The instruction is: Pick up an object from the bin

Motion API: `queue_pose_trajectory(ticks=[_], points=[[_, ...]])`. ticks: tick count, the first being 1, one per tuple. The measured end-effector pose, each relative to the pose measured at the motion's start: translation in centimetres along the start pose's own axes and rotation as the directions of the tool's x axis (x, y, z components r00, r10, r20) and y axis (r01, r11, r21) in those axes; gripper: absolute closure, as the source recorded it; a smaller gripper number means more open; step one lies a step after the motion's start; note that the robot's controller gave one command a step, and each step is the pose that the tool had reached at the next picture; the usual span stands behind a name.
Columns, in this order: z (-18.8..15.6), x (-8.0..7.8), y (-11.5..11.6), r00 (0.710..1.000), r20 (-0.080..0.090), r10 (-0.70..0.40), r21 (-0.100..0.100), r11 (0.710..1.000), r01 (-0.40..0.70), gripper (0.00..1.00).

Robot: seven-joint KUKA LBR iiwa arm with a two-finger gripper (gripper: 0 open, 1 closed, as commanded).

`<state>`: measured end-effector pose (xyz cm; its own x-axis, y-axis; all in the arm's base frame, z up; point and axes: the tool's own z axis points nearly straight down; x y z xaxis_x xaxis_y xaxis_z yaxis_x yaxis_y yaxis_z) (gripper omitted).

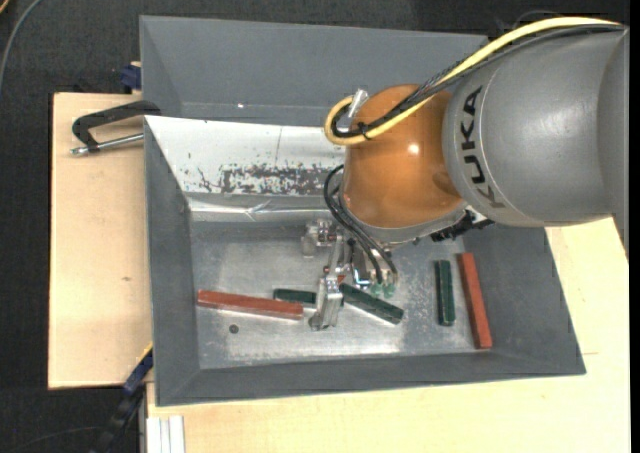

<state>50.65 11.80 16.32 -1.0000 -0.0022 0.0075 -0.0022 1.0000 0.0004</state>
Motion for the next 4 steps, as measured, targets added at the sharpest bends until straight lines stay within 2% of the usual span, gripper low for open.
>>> queue_pose_trajectory(ticks=[1,2,3,4], points=[[9.7,-1.1,-0.3,0.998,0.000,-0.069,0.001,0.998,0.069,0.00],[9.2,-1.3,-0.3,0.998,0.008,-0.068,-0.001,0.998,0.068,1.00],[-3.4,-1.4,1.2,0.967,0.014,-0.255,0.001,0.967,0.255,1.00],[-10.9,1.5,3.7,0.794,0.017,-0.608,0.007,0.794,0.608,1.00]])
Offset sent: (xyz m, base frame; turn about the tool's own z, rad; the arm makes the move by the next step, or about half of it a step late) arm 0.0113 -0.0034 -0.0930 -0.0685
